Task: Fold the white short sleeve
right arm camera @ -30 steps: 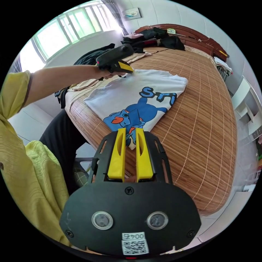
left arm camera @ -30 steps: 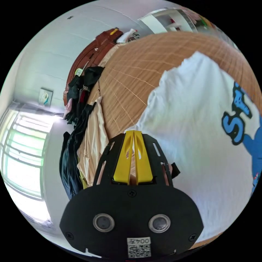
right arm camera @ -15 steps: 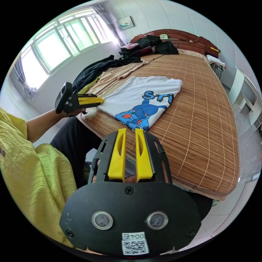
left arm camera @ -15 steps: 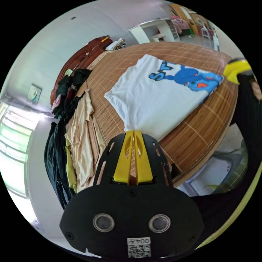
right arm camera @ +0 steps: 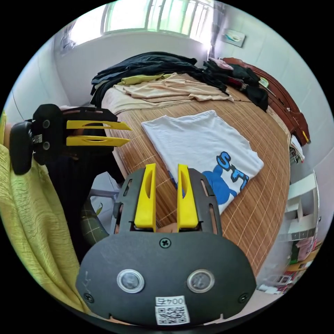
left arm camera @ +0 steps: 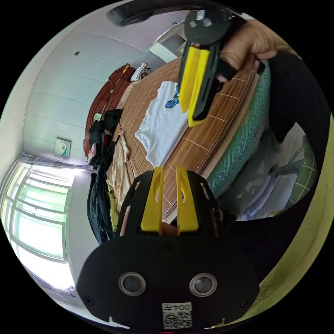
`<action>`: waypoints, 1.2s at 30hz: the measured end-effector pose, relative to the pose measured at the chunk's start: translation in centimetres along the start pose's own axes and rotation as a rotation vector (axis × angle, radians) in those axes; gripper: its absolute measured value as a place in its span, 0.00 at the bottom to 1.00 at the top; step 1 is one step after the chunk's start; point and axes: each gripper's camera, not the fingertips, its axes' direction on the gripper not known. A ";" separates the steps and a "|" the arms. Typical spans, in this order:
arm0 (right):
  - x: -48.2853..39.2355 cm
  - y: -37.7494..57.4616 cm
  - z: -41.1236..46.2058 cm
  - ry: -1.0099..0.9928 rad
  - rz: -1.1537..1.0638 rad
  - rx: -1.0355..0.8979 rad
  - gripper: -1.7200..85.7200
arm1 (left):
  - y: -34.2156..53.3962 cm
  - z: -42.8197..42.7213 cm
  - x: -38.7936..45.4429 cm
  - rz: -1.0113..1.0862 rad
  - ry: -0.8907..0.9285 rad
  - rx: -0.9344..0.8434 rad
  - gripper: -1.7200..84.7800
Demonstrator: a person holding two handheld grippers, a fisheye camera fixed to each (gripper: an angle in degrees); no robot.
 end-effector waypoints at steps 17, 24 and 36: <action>3.6 -8.6 1.5 -0.023 -0.154 -0.109 0.04 | -7.3 -2.9 -11.0 0.042 -0.059 -0.019 0.12; 8.1 -7.7 2.7 -0.125 -0.032 -0.071 0.04 | -8.2 -2.1 -21.4 -0.045 0.006 -0.100 0.13; 11.9 -3.3 6.2 -0.157 0.044 -0.003 0.04 | 1.7 7.6 -53.7 -1.169 1.242 -0.081 0.12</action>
